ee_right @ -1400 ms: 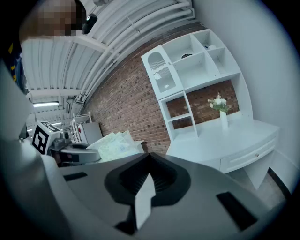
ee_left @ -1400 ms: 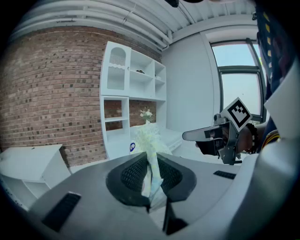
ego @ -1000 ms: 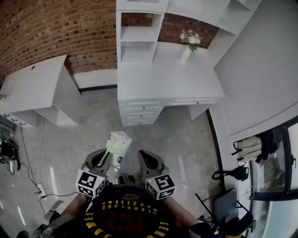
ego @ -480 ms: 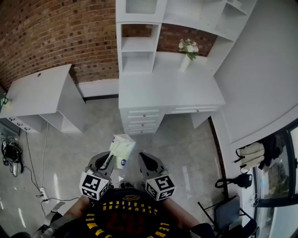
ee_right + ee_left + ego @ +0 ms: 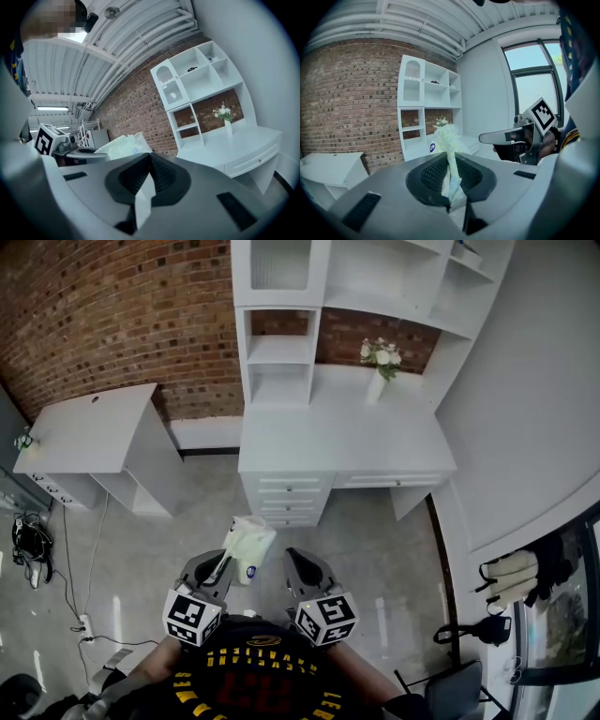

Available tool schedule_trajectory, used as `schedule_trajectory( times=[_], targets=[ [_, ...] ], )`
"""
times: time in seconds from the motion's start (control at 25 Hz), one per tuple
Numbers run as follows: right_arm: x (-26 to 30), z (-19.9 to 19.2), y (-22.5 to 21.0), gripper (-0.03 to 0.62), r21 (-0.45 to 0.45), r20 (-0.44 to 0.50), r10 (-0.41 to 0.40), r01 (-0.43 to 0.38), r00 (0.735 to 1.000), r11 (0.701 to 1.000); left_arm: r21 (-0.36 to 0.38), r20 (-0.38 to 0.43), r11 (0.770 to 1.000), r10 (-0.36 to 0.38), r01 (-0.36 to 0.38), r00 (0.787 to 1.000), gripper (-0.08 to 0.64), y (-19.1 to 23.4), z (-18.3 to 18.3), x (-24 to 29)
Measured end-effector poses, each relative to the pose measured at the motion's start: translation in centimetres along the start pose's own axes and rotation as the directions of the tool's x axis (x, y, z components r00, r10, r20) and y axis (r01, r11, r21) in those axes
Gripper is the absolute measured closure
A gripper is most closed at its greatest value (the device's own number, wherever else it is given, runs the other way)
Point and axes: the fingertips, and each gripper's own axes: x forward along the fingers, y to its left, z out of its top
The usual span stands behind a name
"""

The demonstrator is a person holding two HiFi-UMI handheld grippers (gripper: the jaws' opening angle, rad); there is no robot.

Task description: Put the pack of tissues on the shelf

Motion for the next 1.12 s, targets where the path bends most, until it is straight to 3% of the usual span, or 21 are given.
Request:
schedule_trajectory(
  times=[0.28,0.6,0.84,1.12],
  targets=[
    [-1.3,-1.9,-1.2,0.584,0.062,-0.052,0.063,-0.06,0.997,0.996,-0.016,-0.062,1.0,0.014,-0.015,0.998,0.528,-3.1,-1.4,0.6],
    [0.5,-2.5,-1.9,0.584,0.082,-0.065,0.079,-0.074,0.995,0.994,-0.014,-0.067,1.0,0.026,-0.027,0.997,0.528,-2.0,-1.6,1.8],
    [4.1,-1.8,-2.9,0.584,0.074,-0.07,0.045,-0.04,0.997,0.996,-0.016,-0.056,1.0,-0.001,0.0,0.998,0.528,1.7,-1.4,3.9],
    [10.4,-0.2,-4.2,0.584,0.067,-0.062,-0.049,0.053,0.997,0.996,-0.003,-0.021,0.996,-0.094,0.094,0.995,0.528,7.9,0.3,8.5]
  ],
)
